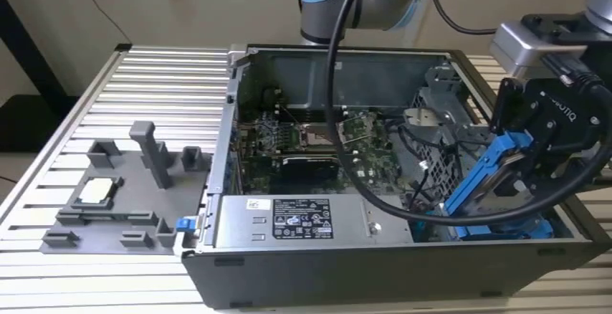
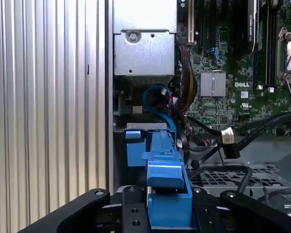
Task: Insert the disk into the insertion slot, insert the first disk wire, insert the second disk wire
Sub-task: 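Insert the disk into the insertion slot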
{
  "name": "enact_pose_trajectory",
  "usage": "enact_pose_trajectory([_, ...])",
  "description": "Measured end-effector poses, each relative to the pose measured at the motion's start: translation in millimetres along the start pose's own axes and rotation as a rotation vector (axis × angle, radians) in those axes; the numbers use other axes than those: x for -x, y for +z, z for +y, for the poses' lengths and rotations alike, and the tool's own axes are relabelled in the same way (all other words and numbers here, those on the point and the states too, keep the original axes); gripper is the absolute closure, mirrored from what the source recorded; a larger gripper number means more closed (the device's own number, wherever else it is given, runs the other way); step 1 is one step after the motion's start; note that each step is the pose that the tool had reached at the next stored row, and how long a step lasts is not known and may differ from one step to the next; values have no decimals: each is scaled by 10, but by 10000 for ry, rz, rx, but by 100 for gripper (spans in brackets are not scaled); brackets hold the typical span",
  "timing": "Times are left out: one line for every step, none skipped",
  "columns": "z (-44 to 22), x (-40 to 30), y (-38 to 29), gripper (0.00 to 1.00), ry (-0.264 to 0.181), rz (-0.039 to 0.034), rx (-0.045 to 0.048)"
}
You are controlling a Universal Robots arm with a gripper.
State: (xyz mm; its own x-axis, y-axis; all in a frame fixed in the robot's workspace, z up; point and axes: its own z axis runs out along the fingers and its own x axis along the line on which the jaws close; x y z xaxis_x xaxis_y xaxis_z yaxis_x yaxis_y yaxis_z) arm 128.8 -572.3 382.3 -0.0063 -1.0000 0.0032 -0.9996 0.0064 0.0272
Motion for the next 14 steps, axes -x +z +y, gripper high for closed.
enact_pose_trajectory([-1,0,18,67,-2,0,0])
enact_pose_trajectory([-1,0,36,67,-3,0,0])
enact_pose_trajectory([-2,0,55,67,-5,0,0])
enact_pose_trajectory([-2,0,74,67,-6,-1,0])
enact_pose_trajectory([-3,0,91,67,-6,-1,0])
enact_pose_trajectory([-3,1,109,67,-7,-1,0])
enact_pose_trajectory([-4,0,126,67,-7,0,0])
enact_pose_trajectory([-4,1,140,67,-7,-1,-1])
enact_pose_trajectory([-4,1,144,67,-7,0,0])
enact_pose_trajectory([-4,1,144,67,-7,-1,-1])
enact_pose_trajectory([-4,1,144,67,-6,-1,-1])
enact_pose_trajectory([-4,1,144,67,-6,-1,-1])
enact_pose_trajectory([-4,1,144,67,-6,-3,-1])
enact_pose_trajectory([-4,1,145,67,-7,-6,-1])
